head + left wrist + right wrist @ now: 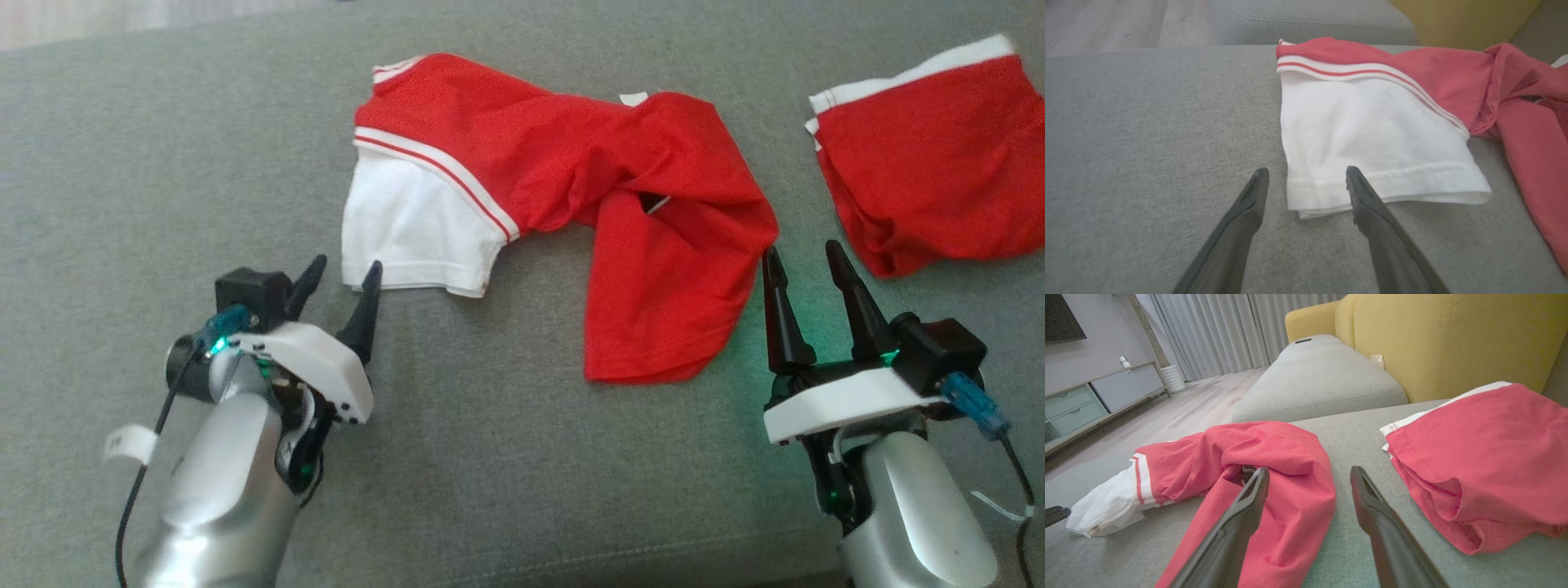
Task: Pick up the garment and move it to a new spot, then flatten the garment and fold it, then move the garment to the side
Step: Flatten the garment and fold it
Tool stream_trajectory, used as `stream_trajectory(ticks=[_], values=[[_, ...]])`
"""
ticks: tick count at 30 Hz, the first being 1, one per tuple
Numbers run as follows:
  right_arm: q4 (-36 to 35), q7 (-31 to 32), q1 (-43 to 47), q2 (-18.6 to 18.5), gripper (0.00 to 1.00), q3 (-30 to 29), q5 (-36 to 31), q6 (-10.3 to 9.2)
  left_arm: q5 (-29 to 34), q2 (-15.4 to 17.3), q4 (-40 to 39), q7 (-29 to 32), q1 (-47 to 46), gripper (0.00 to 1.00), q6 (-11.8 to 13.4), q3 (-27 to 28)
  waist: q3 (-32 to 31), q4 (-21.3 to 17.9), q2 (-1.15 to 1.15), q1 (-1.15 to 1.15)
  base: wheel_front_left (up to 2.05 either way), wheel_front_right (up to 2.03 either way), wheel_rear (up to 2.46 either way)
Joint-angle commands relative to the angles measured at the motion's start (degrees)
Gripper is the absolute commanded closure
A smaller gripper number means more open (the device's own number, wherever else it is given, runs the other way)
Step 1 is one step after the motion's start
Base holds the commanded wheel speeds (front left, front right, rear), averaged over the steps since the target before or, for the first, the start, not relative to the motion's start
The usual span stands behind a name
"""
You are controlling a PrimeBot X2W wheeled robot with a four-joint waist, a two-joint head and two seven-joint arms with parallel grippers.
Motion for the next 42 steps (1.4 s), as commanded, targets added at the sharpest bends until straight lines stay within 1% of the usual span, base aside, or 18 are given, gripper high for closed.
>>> stream_trajectory(ticks=[1, 4, 6, 7, 8, 11, 15, 20, 21, 28, 34, 38, 40, 42], values=[[-1.9, -0.6, -1.6, 0.0, 0.00, 1.3, 0.1, -0.05, 0.7, 1.4, -0.1, 0.0, -3.2, 0.00, 0.9, 1.8, 1.0, -1.0, 0.00, -0.01, 0.00, 0.00, 0.00], [-1.7, -0.8, -1.7, 0.0, 0.00, 1.2, 0.2, -0.05, 1.1, 1.6, 2.9, -0.2, -4.9, 0.00, 1.8, 1.8, 1.5, -1.4, 0.00, -0.01, 0.00, 0.00, 0.00], [-1.6, -0.9, -1.7, 0.0, 0.00, 1.1, 0.2, -0.05, 0.7, 1.4, 4.3, -0.7, -5.7, 0.00, 1.4, 1.6, 1.7, -1.5, 0.00, -0.01, 0.00, 0.00, 0.00], [-1.5, -1.0, -1.7, 0.0, 0.00, 1.0, 0.1, -0.05, 0.3, 1.2, 4.8, -1.0, -6.0, 0.72, 0.8, 1.3, 1.7, -1.6, 0.00, -0.01, 0.00, 0.00, 0.00], [-1.4, -1.1, -1.7, 0.0, 0.00, 0.9, 0.1, -0.05, -0.1, 1.0, 5.2, -1.4, -6.2, 1.00, 0.3, 1.0, 1.6, -1.5, 0.00, -0.01, 0.00, 0.00, 0.00], [-1.1, -1.2, -1.8, 0.0, 0.00, 0.5, 0.0, -0.05, -1.0, 0.6, 5.5, -3.2, -6.6, 1.00, -0.7, 0.3, 1.3, -1.0, 0.00, -0.01, 0.00, 0.00, 0.00], [-0.6, -1.3, -1.7, 0.0, 0.00, 0.6, 0.0, -0.05, -2.6, 0.3, 4.3, -5.4, -6.8, 1.00, -1.3, 0.2, 0.2, -0.1, 0.00, -0.01, 0.00, 0.00, 0.00], [-0.1, -1.3, -1.5, 0.0, 0.00, 0.6, 0.0, -0.05, -4.8, 0.4, -2.2, -6.8, -6.3, 1.00, -1.6, 1.4, -1.8, 1.1, 0.00, -0.01, 0.00, 0.00, 0.00], [-0.1, -1.3, -1.5, 0.0, 0.00, 0.6, 0.0, -0.05, -4.8, 0.4, -2.2, -6.8, -6.3, 1.00, -1.6, 1.4, -1.8, 1.1, 0.00, -0.01, 0.00, 0.00, 0.00], [0.4, -1.3, -0.9, 0.0, 0.00, 1.1, 0.6, -0.05, -5.7, 0.7, -18.9, -6.9, -2.1, 1.00, -1.7, 4.6, -4.2, 1.6, 0.00, -0.01, 0.00, 0.00, 0.00], [0.6, -1.4, -1.1, 0.0, 0.00, 1.7, 1.1, -0.05, -5.7, 1.1, -30.2, -6.9, 0.4, 1.00, -1.8, 7.6, -4.7, 1.1, 0.00, -0.01, 0.00, 0.00, 0.00], [0.6, -1.5, -1.5, 0.0, 0.00, 2.0, 1.3, -0.05, -6.1, 1.0, -34.3, -6.5, -0.4, 1.00, -1.8, 8.0, -4.2, 0.8, 0.00, -0.01, 0.00, 0.00, 0.00], [0.4, -1.6, -2.0, 0.0, 0.00, 2.5, 1.4, -0.05, -6.4, 1.3, -35.2, -4.9, -1.9, 1.00, -1.6, 8.0, -3.5, 0.4, 0.00, -0.01, 0.00, 0.00, 0.00], [0.0, -1.5, -2.9, 0.0, 0.00, 3.4, 1.6, -0.05, -5.9, 2.4, -35.3, -2.8, -4.4, 1.00, -1.5, 7.9, -2.4, -0.4, 0.00, -0.01, 0.00, 0.00, 0.00]])
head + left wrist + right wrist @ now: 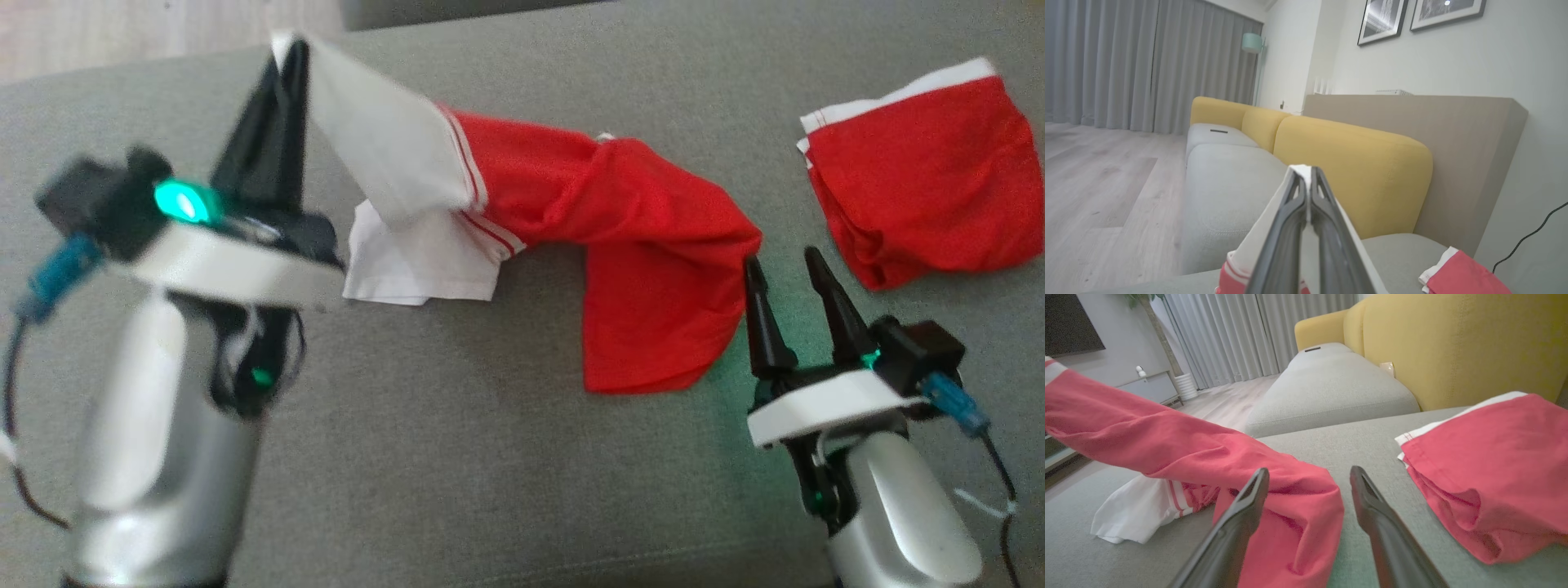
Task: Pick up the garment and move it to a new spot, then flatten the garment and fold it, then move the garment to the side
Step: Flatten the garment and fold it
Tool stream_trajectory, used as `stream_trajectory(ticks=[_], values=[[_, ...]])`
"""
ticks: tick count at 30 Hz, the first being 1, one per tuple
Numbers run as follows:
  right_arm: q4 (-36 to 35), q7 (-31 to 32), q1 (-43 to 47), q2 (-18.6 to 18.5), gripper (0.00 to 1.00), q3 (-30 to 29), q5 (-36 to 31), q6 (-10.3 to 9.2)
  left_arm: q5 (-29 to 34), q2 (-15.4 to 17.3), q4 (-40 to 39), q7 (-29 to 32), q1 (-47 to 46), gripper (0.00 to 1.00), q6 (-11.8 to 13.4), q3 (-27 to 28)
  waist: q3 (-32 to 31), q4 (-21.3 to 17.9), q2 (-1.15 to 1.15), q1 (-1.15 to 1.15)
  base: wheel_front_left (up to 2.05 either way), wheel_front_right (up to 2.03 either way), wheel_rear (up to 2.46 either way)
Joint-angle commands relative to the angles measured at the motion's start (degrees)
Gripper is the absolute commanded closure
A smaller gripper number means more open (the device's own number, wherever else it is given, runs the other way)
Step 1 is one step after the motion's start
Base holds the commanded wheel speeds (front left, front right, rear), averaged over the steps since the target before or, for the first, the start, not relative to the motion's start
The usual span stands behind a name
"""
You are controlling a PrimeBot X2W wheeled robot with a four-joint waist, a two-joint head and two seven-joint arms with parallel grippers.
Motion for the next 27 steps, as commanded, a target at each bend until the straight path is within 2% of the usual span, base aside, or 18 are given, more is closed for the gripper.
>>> stream_trajectory(ticks=[1, 7, 11, 12, 16, 17, 18, 21, 27], values=[[-2.2, -0.8, -3.3, 0.0, 0.00, 2.2, 0.7, -0.05, 0.8, 2.7, -2.0, 1.6, -6.3, 1.00, -0.1, 1.8, 1.6, -1.3, 0.00, 0.00, 0.00, 0.00, 0.00], [-3.1, -0.9, -7.8, 0.0, 0.00, 5.5, 1.7, -0.05, 2.2, 6.9, 5.3, 8.4, -19.1, 1.00, -0.1, 1.4, 6.4, -5.2, 0.00, 0.00, 0.00, 0.00, 0.00], [-3.1, -1.2, -11.1, 0.0, 0.00, 8.5, 2.9, -0.05, 4.4, 10.8, 15.0, 11.6, -28.9, 1.00, -0.3, 0.1, 9.4, -8.2, 0.00, 0.00, 0.00, 0.00, 0.00], [-3.2, -1.3, -12.6, 0.0, 0.00, 9.9, 3.7, -0.05, 5.5, 12.3, 20.1, 12.3, -33.3, 1.00, -0.3, -0.6, 10.8, -9.5, 0.00, 0.00, 0.00, 0.00, 0.00], [-3.0, -1.6, -14.2, 0.0, 0.00, 11.9, 4.9, -0.05, 7.1, 13.6, 30.3, 12.0, -40.2, 1.00, -0.1, -1.1, 12.6, -11.2, 0.00, 0.00, 0.00, 0.00, 0.00], [-2.9, -1.7, -14.3, 0.0, 0.00, 12.2, 5.1, -0.05, 7.6, 13.8, 32.5, 11.4, -41.6, 0.56, 0.2, -1.3, 12.9, -11.5, 0.00, 0.00, 0.00, 0.00, 0.00], [-2.8, -1.7, -14.4, 0.0, 0.00, 12.4, 5.2, -0.05, 8.0, 13.8, 34.5, 10.5, -42.9, 0.00, 0.5, -1.3, 13.0, -11.6, 0.00, 0.00, 0.00, 0.00, 0.00], [-2.4, -1.8, -14.3, 0.0, 0.00, 12.6, 5.4, -0.05, 8.1, 13.4, 39.4, 6.9, -45.6, 0.00, 1.0, -1.0, 13.0, -11.4, 0.00, 0.00, 0.00, 0.00, 0.00], [-2.3, -1.8, -13.4, 0.0, 0.00, 11.0, 4.7, -0.05, 7.4, 11.9, 44.7, 1.4, -46.7, 0.00, 0.4, -2.1, 11.8, -9.5, 0.00, 0.00, 0.00, 0.00, 0.00]])
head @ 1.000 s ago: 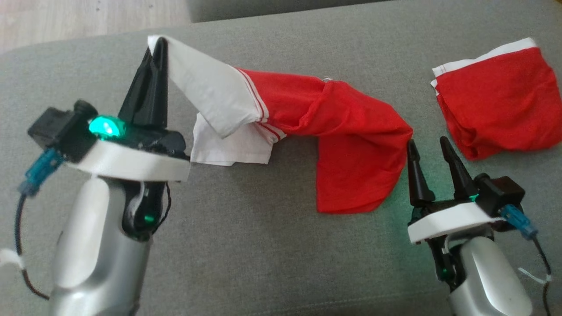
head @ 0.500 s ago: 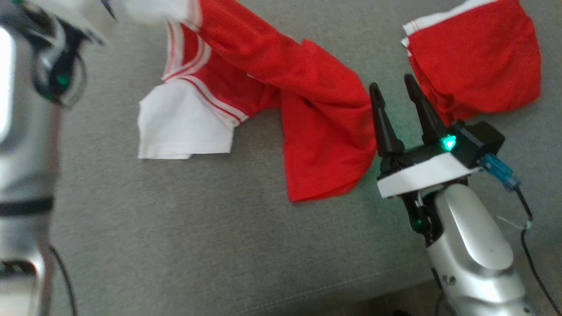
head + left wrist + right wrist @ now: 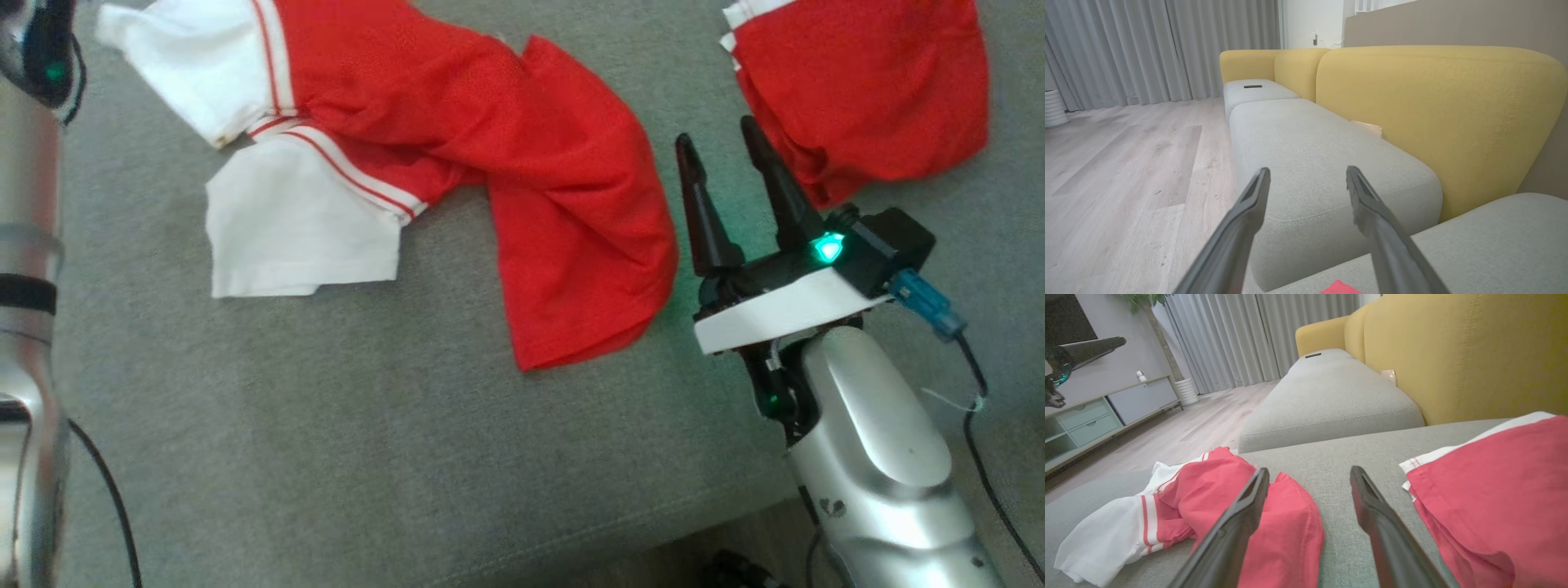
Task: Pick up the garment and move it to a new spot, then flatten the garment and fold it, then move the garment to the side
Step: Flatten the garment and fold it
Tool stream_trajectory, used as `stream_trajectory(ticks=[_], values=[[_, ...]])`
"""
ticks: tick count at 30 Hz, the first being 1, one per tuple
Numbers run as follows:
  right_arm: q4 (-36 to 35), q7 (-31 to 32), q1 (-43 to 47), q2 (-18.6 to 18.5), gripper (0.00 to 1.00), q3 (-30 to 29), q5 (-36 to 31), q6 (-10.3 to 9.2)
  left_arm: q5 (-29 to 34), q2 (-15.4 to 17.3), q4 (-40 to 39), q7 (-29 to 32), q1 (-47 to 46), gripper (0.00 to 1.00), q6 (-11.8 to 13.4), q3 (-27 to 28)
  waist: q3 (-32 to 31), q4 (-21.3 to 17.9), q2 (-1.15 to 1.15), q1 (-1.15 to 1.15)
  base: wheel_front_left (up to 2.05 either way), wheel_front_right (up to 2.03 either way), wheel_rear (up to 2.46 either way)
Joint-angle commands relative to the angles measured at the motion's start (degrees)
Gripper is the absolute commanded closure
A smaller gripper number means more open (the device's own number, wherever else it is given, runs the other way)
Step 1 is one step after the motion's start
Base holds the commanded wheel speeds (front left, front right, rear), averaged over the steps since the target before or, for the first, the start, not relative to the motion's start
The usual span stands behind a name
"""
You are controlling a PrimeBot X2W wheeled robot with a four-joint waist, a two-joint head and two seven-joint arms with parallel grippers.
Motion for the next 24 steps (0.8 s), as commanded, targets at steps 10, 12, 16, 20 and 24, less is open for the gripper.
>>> stream_trajectory(ticks=[10, 12, 16, 20, 24], values=[[-0.2, -0.6, 2.8, 0.1, 0.00, -3.0, -3.2, -0.05, -4.2, 0.7, -0.9, -4.6, 5.3, 0.00, -0.8, -1.5, -5.4, 5.7, 0.00, 0.00, 0.00, 0.00, 0.00], [0.0, -0.6, 3.5, 0.1, 0.00, -3.9, -3.8, -0.05, -5.5, 0.7, -2.8, -4.8, 8.3, 0.00, -0.8, -1.7, -6.6, 6.8, 0.00, 0.00, 0.00, 0.00, 0.00], [-0.1, -0.5, 5.2, 0.1, 0.00, -5.9, -4.9, -0.05, -8.1, 0.7, -8.9, -4.9, 15.2, 0.00, -0.9, -0.1, -8.8, 9.0, 0.00, 0.00, 0.00, 0.00, 0.00], [-0.7, -0.3, 7.4, 0.1, 0.00, -7.9, -5.4, -0.05, -9.5, -0.7, -17.3, -4.9, 24.4, 0.00, -0.6, 3.4, -10.9, 10.9, 0.00, 0.00, 0.00, 0.00, 0.00], [-1.7, 0.0, 9.6, 0.1, 0.00, -9.5, -5.9, -0.05, -8.0, -2.6, -25.9, -4.9, 34.2, 0.00, 0.9, 5.5, -12.5, 12.2, 0.00, 0.00, 0.00, 0.00, 0.00]])
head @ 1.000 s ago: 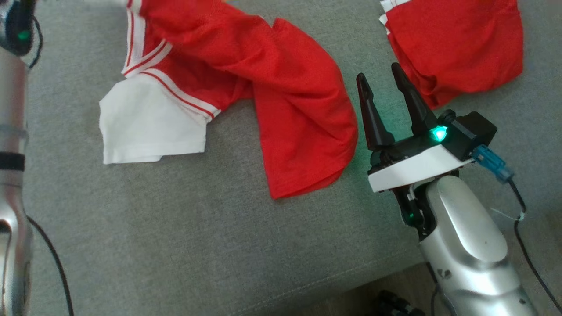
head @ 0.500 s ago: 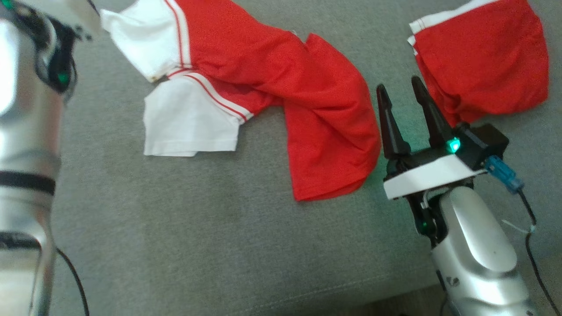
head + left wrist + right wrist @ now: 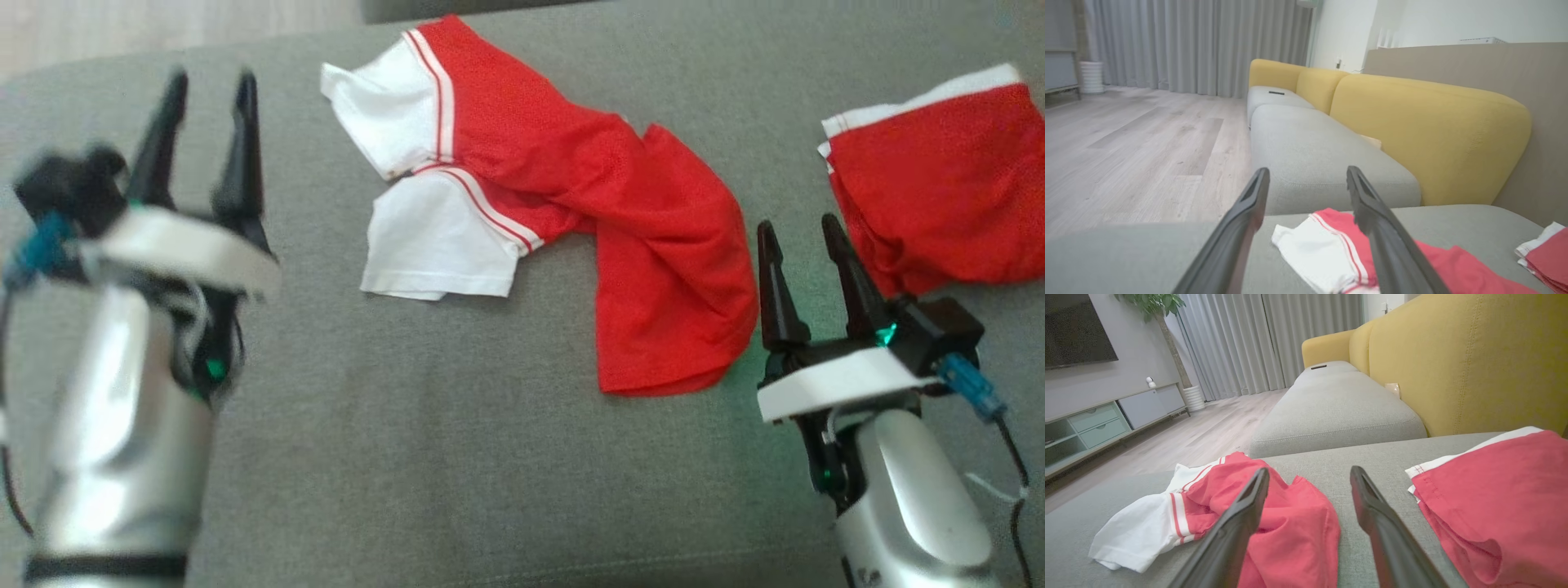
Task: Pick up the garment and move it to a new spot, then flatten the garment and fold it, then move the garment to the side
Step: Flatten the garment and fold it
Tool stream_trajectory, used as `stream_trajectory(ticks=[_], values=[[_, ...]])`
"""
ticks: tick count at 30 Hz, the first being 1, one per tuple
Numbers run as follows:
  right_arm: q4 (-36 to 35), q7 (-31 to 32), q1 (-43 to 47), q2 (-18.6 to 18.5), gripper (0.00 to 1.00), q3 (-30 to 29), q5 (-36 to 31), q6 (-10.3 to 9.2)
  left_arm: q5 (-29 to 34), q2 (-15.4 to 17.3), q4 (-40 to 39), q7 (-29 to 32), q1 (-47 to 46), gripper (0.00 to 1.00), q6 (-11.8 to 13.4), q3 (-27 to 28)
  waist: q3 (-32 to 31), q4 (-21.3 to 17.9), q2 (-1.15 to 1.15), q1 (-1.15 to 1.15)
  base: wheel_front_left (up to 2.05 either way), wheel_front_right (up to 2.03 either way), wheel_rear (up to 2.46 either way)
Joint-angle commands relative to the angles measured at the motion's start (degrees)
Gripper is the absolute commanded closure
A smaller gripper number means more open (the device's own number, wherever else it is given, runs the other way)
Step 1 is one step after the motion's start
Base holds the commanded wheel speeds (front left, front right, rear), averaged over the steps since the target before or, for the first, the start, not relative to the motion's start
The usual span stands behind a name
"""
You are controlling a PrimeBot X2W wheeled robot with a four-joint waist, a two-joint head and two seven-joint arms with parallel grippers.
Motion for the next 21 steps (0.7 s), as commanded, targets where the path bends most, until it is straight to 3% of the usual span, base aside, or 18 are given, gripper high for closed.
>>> stream_trajectory(ticks=[1, 7, 10, 21], values=[[-2.5, 0.1, 0.3, 0.0, 0.00, 0.9, -0.5, -0.05, 1.1, 0.8, -5.1, -0.3, 2.7, 0.00, 1.3, 3.0, -1.7, 1.3, 0.00, 0.01, 0.00, 0.00, 0.00], [-4.2, 0.5, 2.4, 0.0, 0.00, -0.4, -0.2, -0.05, 3.6, -3.2, -12.8, -0.3, 15.5, 0.00, 3.7, 5.2, -3.1, 1.9, 0.00, 0.01, 0.00, 0.00, 0.00], [-4.8, 0.7, 3.2, 0.0, 0.00, -0.6, 0.0, -0.05, 5.2, -4.7, -14.1, -0.3, 18.9, 0.00, 3.7, 5.5, -3.3, 2.0, 0.00, 0.01, 0.00, 0.00, 0.00], [-6.2, 1.8, 2.8, 0.0, 0.00, 0.4, -0.1, -0.05, 7.1, -5.0, -5.2, 2.2, 15.5, 0.00, 0.8, 0.8, -0.9, -0.2, 0.00, 0.01, 0.00, 0.00, 0.00]])
